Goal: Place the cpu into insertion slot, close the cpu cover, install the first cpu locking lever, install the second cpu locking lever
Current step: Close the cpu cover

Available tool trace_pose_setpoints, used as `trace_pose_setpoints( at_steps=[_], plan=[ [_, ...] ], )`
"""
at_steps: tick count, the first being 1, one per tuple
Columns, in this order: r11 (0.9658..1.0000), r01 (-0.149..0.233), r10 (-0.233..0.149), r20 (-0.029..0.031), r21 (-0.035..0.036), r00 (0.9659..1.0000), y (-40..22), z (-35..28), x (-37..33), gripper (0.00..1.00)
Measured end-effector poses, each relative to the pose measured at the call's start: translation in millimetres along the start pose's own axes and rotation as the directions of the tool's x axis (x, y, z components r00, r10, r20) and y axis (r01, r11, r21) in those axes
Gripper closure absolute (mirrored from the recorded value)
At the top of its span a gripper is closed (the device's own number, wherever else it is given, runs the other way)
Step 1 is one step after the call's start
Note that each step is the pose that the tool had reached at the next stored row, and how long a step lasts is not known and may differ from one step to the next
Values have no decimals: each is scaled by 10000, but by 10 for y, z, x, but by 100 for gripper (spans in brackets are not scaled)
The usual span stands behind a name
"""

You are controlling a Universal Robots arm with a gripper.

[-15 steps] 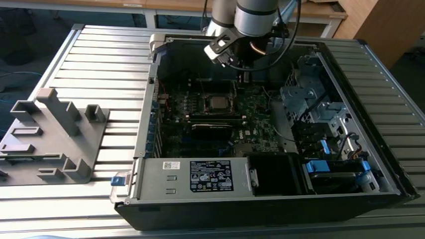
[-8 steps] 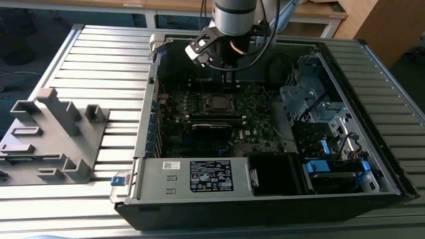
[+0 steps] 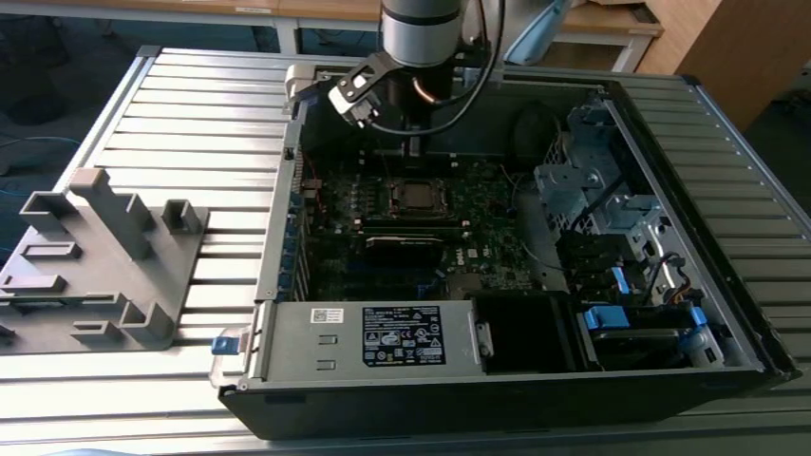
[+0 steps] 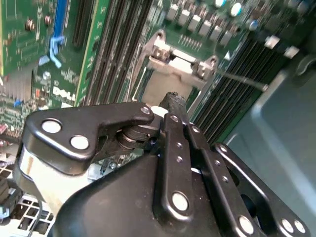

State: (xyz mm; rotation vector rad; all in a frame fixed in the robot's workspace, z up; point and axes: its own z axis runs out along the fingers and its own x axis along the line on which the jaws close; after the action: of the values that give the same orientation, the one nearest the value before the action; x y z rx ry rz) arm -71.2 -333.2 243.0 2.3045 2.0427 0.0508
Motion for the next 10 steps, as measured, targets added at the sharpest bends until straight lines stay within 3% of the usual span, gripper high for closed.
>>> trace_pose_setpoints(
  at_steps=[10],
  plan=[
    [9999, -20, 20, -19, -167, 10000, -328, -19, -40, 89]
  ],
)
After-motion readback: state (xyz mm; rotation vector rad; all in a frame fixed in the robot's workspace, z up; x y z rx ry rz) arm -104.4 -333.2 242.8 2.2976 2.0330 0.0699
